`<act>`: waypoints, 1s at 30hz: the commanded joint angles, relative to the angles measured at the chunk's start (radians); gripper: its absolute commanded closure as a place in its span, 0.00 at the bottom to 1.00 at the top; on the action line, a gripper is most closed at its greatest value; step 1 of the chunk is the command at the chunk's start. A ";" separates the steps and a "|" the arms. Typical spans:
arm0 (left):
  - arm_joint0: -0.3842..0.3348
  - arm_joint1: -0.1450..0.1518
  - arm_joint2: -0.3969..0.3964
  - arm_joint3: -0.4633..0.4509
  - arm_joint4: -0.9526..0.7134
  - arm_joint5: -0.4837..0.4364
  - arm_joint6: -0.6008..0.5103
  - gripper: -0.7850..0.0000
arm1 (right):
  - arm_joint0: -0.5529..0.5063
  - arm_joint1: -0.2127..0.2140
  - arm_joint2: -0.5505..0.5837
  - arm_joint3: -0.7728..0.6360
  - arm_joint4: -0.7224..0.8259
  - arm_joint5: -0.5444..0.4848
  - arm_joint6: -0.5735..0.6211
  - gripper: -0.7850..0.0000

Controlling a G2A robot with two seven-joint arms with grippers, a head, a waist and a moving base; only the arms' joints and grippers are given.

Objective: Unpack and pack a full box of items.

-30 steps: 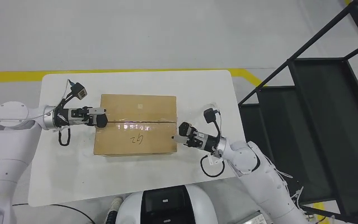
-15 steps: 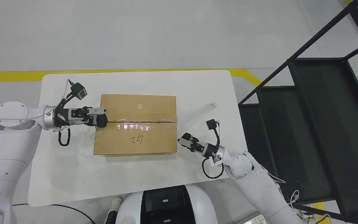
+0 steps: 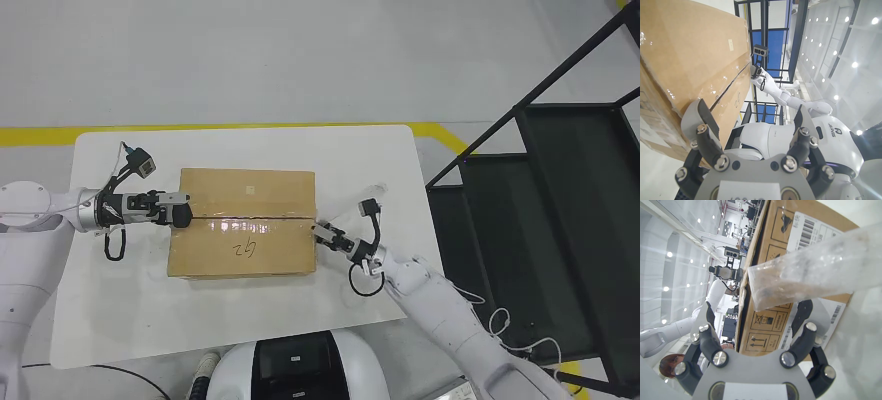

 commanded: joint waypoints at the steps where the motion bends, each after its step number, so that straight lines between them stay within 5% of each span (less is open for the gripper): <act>1: 0.000 0.000 0.000 0.000 0.000 0.000 0.000 0.00 | 0.010 -0.006 -0.003 0.018 0.008 -0.055 -0.021 0.00; 6: 0.000 0.000 0.000 0.000 0.000 0.000 0.000 0.00 | 0.025 -0.025 -0.024 0.071 0.018 -0.168 -0.083 0.00; 30: 0.000 0.000 0.000 0.000 0.000 0.000 0.000 0.00 | -0.095 -0.032 0.080 -0.121 -0.396 -0.170 -0.457 0.00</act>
